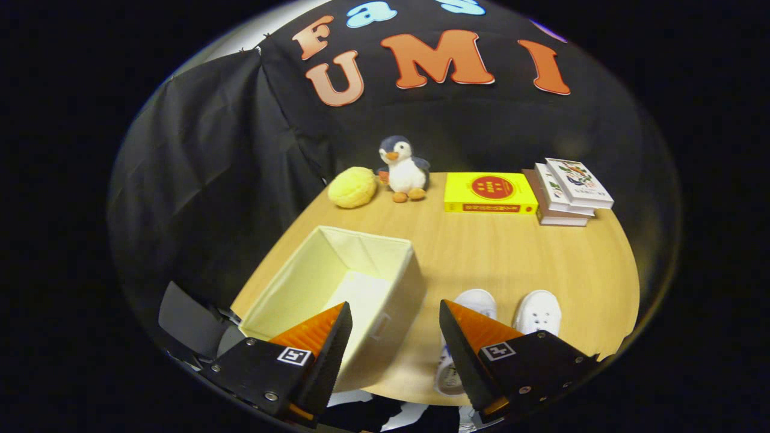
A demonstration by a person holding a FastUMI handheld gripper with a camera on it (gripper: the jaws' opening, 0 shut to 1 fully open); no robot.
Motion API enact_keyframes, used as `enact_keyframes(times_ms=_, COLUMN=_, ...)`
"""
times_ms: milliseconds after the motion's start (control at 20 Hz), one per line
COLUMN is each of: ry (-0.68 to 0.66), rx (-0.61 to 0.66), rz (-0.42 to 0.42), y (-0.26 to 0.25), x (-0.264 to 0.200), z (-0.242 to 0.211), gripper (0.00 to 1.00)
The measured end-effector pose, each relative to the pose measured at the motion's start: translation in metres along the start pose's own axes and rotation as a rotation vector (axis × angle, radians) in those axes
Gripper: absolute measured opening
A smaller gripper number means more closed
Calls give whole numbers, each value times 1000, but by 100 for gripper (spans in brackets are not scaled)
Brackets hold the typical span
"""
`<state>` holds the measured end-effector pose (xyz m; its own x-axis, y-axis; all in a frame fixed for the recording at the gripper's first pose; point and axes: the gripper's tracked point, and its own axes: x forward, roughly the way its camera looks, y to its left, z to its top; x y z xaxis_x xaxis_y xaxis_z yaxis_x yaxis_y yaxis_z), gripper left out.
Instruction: Open the storage box then place both shoes into the box .Put the left shoe in first, then the right shoe, with the right side of both shoes facing outward in a uniform manner.
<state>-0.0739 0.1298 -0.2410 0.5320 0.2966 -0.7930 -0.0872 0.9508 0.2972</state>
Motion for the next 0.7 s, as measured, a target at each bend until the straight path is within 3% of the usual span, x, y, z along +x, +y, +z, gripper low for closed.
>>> enact_keyframes(times_ms=200, ry=77, rx=-31, rz=-104, y=-44, x=0, z=-48, gripper=87)
enact_keyframes(times_ms=450, ry=192, rx=-63, rz=-184, y=-83, x=4, z=-111, gripper=79)
enact_keyframes(times_ms=700, ry=225, rx=-81, rz=-238, y=-108, x=27, z=-135, gripper=74)
